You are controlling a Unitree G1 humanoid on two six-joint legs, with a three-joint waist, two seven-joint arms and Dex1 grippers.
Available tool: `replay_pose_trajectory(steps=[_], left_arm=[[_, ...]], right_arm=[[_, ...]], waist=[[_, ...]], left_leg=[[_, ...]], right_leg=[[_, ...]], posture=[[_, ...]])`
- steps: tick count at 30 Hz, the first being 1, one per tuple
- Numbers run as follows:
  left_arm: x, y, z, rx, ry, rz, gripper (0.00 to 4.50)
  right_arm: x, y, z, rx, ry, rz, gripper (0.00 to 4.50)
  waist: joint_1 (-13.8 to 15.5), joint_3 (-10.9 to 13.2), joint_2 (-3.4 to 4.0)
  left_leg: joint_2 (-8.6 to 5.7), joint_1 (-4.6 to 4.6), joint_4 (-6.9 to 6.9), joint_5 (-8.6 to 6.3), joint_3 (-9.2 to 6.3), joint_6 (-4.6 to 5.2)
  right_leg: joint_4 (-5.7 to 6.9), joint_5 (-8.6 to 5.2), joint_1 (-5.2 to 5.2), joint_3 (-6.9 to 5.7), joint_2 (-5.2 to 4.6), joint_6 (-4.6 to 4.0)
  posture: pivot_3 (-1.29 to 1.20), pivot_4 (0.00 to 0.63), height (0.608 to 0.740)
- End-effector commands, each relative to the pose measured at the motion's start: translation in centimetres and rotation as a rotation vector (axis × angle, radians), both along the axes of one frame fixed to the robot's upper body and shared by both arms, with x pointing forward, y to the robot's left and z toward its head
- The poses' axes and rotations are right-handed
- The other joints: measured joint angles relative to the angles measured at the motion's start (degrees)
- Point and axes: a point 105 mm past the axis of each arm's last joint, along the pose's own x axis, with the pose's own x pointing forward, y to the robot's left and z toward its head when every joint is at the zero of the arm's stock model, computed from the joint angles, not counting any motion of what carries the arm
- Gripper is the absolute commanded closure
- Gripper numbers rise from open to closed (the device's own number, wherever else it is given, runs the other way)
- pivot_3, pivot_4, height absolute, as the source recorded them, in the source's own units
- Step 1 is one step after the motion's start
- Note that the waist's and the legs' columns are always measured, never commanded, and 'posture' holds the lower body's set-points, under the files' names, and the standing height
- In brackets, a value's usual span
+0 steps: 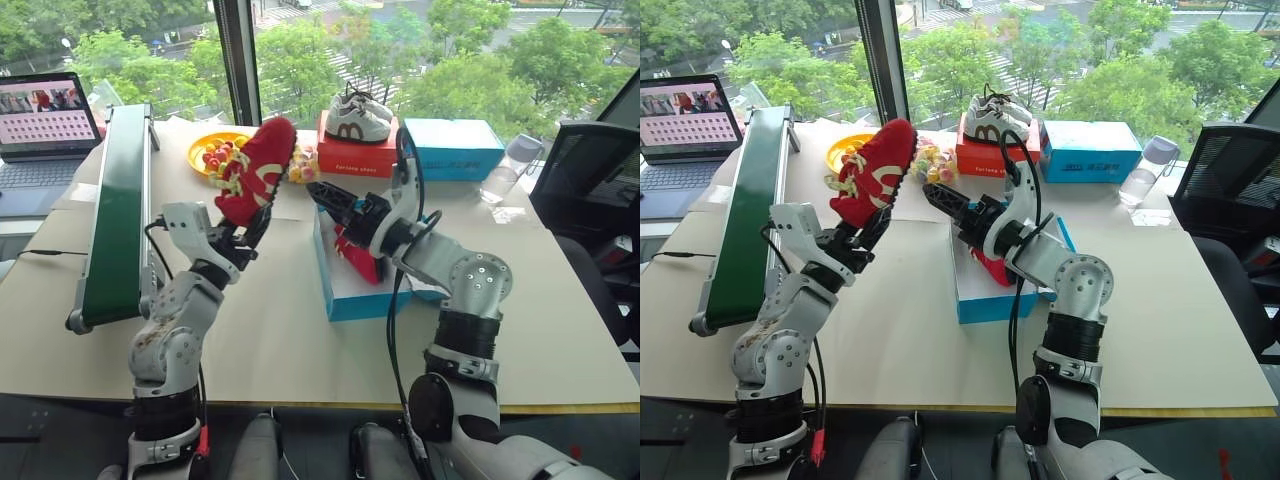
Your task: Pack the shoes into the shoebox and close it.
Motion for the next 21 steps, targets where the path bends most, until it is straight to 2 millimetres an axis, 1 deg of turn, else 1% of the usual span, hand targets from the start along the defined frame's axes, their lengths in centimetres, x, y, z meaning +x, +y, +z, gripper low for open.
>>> replay_pose_trajectory(steps=[1, 3, 6, 9, 12, 15, 18, 20, 21], left_arm=[[-1.7, -3.4, 2.2, -0.01, -0.078, -0.155, 1.63], [-1.9, -4.2, 2.1, -0.015, -0.07, -0.189, 1.63], [-2.4, -5.6, 1.9, -0.01, -0.062, -0.251, 1.63], [-2.5, -6.0, 1.4, -0.011, -0.041, -0.267, 1.63], [-2.2, -5.5, 0.6, 0.0, -0.018, -0.246, 1.63], [-1.9, -4.8, 0.5, 0.001, -0.014, -0.223, 1.63], [-1.3, -3.4, 0.6, 0.008, -0.018, -0.173, 1.63], [-1.1, -2.8, 0.6, 0.016, -0.016, -0.156, 1.63], [-1.2, -2.9, 0.6, 0.023, -0.02, -0.163, 1.63]], right_arm=[[-1.1, 1.4, 2.2, 0.034, -0.058, 0.051, 0.0], [-1.0, 1.4, 2.2, 0.014, -0.061, 0.039, 0.0], [-0.6, 1.2, 2.0, -0.007, -0.052, 0.008, 0.0], [-0.6, 1.1, 2.7, 0.043, -0.049, 0.008, 0.0], [-0.6, 0.6, 3.6, 0.083, -0.063, 0.002, 0.0], [-0.5, -0.1, 4.3, 0.131, -0.072, -0.004, 0.0], [-0.1, -0.9, 3.6, 0.082, -0.065, -0.038, 0.0], [0.0, -1.1, 3.5, 0.078, -0.061, -0.04, 0.0], [-0.1, -1.0, 3.5, 0.075, -0.065, -0.035, 0.0]], waist=[[-0.3, 0.0, 0.01], [-0.9, 0.0, 0.02], [-1.0, 0.0, 0.03], [-0.8, 0.0, 0.03], [-0.7, 0.0, 0.03], [-0.7, 0.0, 0.03], [-0.6, 0.0, 0.04], [-0.7, 0.0, 0.04], [-0.7, 0.0, 0.05]], left_leg=[[0.0, 0.01, 0.0, 0.01, -0.01, 0.02], [0.0, 0.03, 0.02, 0.02, -0.01, 0.04], [0.0, 0.04, 0.0, 0.03, -0.04, 0.05], [-0.01, 0.02, 0.01, 0.03, -0.04, 0.05], [-0.01, 0.01, 0.01, 0.03, -0.04, 0.06], [-0.01, 0.01, 0.02, 0.03, -0.05, 0.06], [0.0, 0.01, 0.0, 0.03, -0.04, 0.06], [0.0, 0.01, 0.0, 0.03, -0.05, 0.06], [0.01, 0.02, 0.0, 0.02, -0.05, 0.06]], right_leg=[[0.0, 0.0, 0.02, 0.0, 0.0, 0.0], [0.0, 0.01, 0.04, 0.03, 0.02, 0.01], [0.0, 0.02, 0.01, 0.05, 0.06, 0.0], [-0.02, 0.01, 0.02, 0.05, 0.05, 0.01], [-0.04, 0.02, 0.03, 0.04, 0.05, 0.02], [-0.04, 0.02, 0.03, 0.04, 0.05, 0.02], [-0.05, 0.02, 0.01, 0.04, 0.05, 0.02], [-0.05, 0.02, 0.01, 0.04, 0.06, 0.02], [-0.05, 0.02, 0.02, 0.04, 0.06, 0.02]], posture=[[0.0, 0.15, 0.74], [0.0, 0.15, 0.74], [0.0, 0.15, 0.74], [0.0, 0.15, 0.74], [0.0, 0.15, 0.74], [0.0, 0.15, 0.74], [0.0, 0.15, 0.74], [0.0, 0.15, 0.74], [0.0, 0.15, 0.74]])
